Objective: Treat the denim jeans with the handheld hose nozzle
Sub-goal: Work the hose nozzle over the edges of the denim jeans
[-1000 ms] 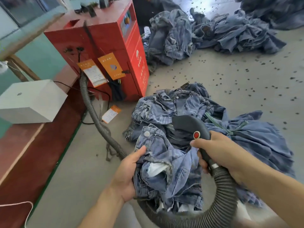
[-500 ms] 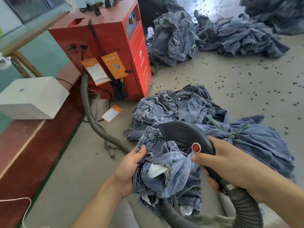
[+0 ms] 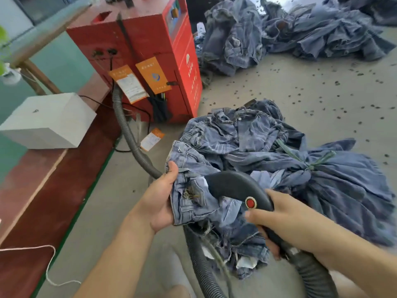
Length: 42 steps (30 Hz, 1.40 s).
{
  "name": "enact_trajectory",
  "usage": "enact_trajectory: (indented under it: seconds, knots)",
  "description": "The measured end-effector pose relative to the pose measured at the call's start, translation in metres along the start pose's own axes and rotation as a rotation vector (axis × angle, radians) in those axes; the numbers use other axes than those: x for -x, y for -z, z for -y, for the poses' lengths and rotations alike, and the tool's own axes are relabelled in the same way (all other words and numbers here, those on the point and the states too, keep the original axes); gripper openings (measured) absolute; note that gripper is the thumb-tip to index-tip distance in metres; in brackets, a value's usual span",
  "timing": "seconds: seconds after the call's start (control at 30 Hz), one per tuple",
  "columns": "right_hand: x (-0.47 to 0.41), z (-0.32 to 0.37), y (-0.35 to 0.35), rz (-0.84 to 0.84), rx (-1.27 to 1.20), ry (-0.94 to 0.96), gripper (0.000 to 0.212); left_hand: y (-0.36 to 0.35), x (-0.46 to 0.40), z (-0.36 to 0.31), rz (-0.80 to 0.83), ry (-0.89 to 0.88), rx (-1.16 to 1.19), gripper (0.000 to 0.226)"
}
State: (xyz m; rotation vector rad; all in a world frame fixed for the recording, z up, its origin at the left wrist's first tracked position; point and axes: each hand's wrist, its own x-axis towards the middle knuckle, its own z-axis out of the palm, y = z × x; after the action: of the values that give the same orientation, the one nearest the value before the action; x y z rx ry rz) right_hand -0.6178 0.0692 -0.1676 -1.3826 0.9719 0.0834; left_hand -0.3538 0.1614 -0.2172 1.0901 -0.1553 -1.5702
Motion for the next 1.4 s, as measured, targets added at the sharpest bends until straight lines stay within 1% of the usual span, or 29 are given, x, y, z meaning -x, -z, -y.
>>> enact_trajectory:
  seconds: [0.1, 0.17, 0.2, 0.23, 0.3, 0.33, 0.37, 0.4, 0.43, 0.5, 0.53, 0.6, 0.63, 0.7, 0.73, 0.8, 0.87, 0.93, 1.0, 1.07, 1.17, 1.2, 1.23, 1.3, 1.37, 1.4]
  knots:
    - [-0.017, -0.011, 0.001, -0.178, -0.179, 0.006, 0.020, 0.005, -0.001, 0.001, -0.001, 0.016, 0.034, 0.072]
    - [-0.007, -0.020, 0.006, -0.248, -0.325, -0.015, 0.016, 0.007, -0.002, 0.002, -0.023, 0.027, 0.066, 0.074]
    - [0.003, -0.024, 0.006, -0.240, -0.336, -0.004, 0.018, 0.007, -0.003, 0.001, -0.046, 0.034, 0.085, 0.075]
    - [0.012, -0.028, 0.003, -0.213, -0.298, 0.016, 0.022, 0.006, -0.004, 0.000, -0.082, 0.025, 0.095, 0.076]
    - [0.025, -0.027, -0.012, -0.106, -0.135, 0.013, 0.029, 0.001, -0.005, 0.001, -0.109, 0.009, 0.085, 0.077]
    - [0.026, -0.025, -0.020, -0.055, -0.076, 0.009, 0.031, -0.003, -0.005, 0.002, -0.130, 0.010, 0.050, 0.074]
    - [0.019, -0.023, -0.027, -0.034, -0.056, 0.017, 0.032, -0.009, -0.005, 0.003, -0.172, -0.007, -0.015, 0.064]
    - [0.010, -0.021, -0.034, -0.027, -0.096, 0.033, 0.032, -0.012, -0.005, 0.005, -0.219, -0.029, -0.076, 0.051]
    - [0.000, -0.019, -0.039, -0.039, -0.188, 0.043, 0.030, -0.014, -0.007, 0.007, -0.256, -0.041, -0.115, 0.042]
    - [-0.014, -0.018, -0.043, -0.110, -0.313, 0.045, 0.022, -0.016, -0.007, 0.010, -0.314, -0.020, -0.138, 0.046]
    - [-0.014, -0.020, -0.043, -0.148, -0.344, 0.060, 0.021, -0.018, -0.006, 0.009, -0.323, -0.010, -0.126, 0.046]
    - [-0.003, -0.026, -0.043, -0.196, -0.318, 0.118, 0.023, -0.018, -0.005, 0.006, -0.298, 0.025, -0.087, 0.041]
    - [0.006, -0.029, -0.045, -0.206, -0.243, 0.141, 0.024, -0.018, -0.006, 0.003, -0.294, 0.035, -0.072, 0.040]
    - [0.018, -0.027, -0.049, -0.179, -0.081, 0.114, 0.026, -0.017, -0.007, 0.003, -0.271, 0.069, -0.006, 0.044]
    - [0.016, -0.021, -0.050, -0.168, -0.060, 0.109, 0.026, -0.016, -0.007, 0.004, -0.253, 0.098, 0.025, 0.045]
    - [-0.006, -0.006, -0.047, -0.161, -0.146, 0.135, 0.024, -0.020, -0.003, 0.006, -0.202, 0.156, 0.053, 0.049]
    - [-0.031, 0.007, -0.034, -0.258, -0.253, 0.121, 0.021, -0.020, -0.002, 0.008, -0.177, 0.167, 0.044, 0.050]
    - [-0.035, 0.007, -0.016, -0.357, -0.358, 0.117, 0.021, -0.017, -0.002, 0.008, -0.219, 0.147, -0.020, 0.047]
    - [-0.016, -0.004, -0.010, -0.391, -0.363, 0.116, 0.021, -0.009, -0.006, 0.003, -0.257, 0.127, -0.089, 0.047]
    - [0.011, -0.021, -0.018, -0.347, -0.260, 0.093, 0.027, 0.000, -0.011, -0.002, -0.289, 0.108, -0.122, 0.054]
    - [0.029, -0.037, -0.039, -0.222, -0.020, 0.020, 0.029, 0.006, -0.011, -0.010, -0.218, 0.107, -0.034, 0.074]
    - [0.027, -0.037, -0.047, -0.192, 0.009, 0.018, 0.028, 0.006, -0.009, -0.012, -0.188, 0.103, -0.001, 0.079]
    - [0.022, -0.036, -0.053, -0.175, 0.003, 0.024, 0.026, 0.007, -0.007, -0.013, -0.151, 0.101, 0.014, 0.082]
    - [0.006, -0.029, -0.057, -0.231, -0.126, 0.036, 0.024, 0.006, -0.001, -0.015, -0.091, 0.094, -0.002, 0.078]
    - [-0.006, -0.017, -0.050, -0.349, -0.298, 0.061, 0.017, 0.002, 0.004, -0.017, -0.063, 0.108, -0.037, 0.065]
    - [-0.008, -0.012, -0.043, -0.399, -0.371, 0.073, 0.014, -0.001, 0.006, -0.017, -0.069, 0.108, -0.062, 0.054]
